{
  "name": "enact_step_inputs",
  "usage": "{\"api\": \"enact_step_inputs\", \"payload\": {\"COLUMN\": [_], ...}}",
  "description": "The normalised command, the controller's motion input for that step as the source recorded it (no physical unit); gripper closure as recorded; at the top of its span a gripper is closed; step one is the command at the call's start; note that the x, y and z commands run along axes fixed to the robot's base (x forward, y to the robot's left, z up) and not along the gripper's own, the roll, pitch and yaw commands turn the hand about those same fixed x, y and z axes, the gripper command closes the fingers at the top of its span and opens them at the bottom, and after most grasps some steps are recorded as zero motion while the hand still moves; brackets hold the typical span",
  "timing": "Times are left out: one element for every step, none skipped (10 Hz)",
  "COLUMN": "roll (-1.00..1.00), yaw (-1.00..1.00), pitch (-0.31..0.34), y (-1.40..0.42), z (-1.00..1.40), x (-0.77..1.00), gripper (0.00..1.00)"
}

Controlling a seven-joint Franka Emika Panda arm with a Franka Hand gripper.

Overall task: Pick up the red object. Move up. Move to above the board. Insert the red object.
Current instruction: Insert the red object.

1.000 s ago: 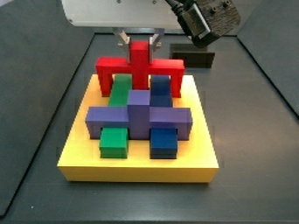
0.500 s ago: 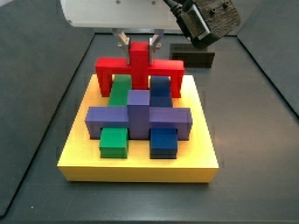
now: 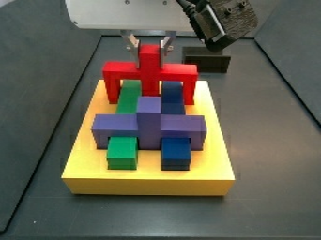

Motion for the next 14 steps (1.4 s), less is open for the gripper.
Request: {"api": "enact_step_inputs", "payload": {"roll": [0.06, 0.10, 0.07, 0.08, 0.08, 0.06, 0.06, 0.06, 0.06, 0.08, 0.10, 0.05, 0.00, 0.00], "yaw": [0.08, 0.21, 0.15, 0.10, 0.08, 0.02, 0.00, 0.00, 0.00, 0.00, 0.00, 0.00, 0.00, 0.00], "pitch": [-0.004, -0.010, -0.030, -0.036, -0.026, -0.037, -0.049, -0.046, -0.040, -0.034, -0.034, -0.033, -0.020, 0.000], "y": [0.07, 0.02, 0.00, 0.00, 0.00, 0.00, -0.02, -0.08, -0.11, -0.07, -0.06, -0.05, -0.09, 0.00], "z": [-0.22, -0.19, -0.21, -0.23, -0.23, -0.27, -0.37, -0.42, -0.47, -0.46, -0.43, -0.25, -0.12, 0.00], "x": [0.00, 0.00, 0.00, 0.00, 0.02, 0.11, 0.17, 0.23, 0.30, 0.24, 0.03, -0.10, -0.03, -0.04], "gripper": [1.00, 1.00, 1.00, 1.00, 1.00, 1.00, 1.00, 1.00, 1.00, 1.00, 1.00, 1.00, 1.00, 1.00]}}
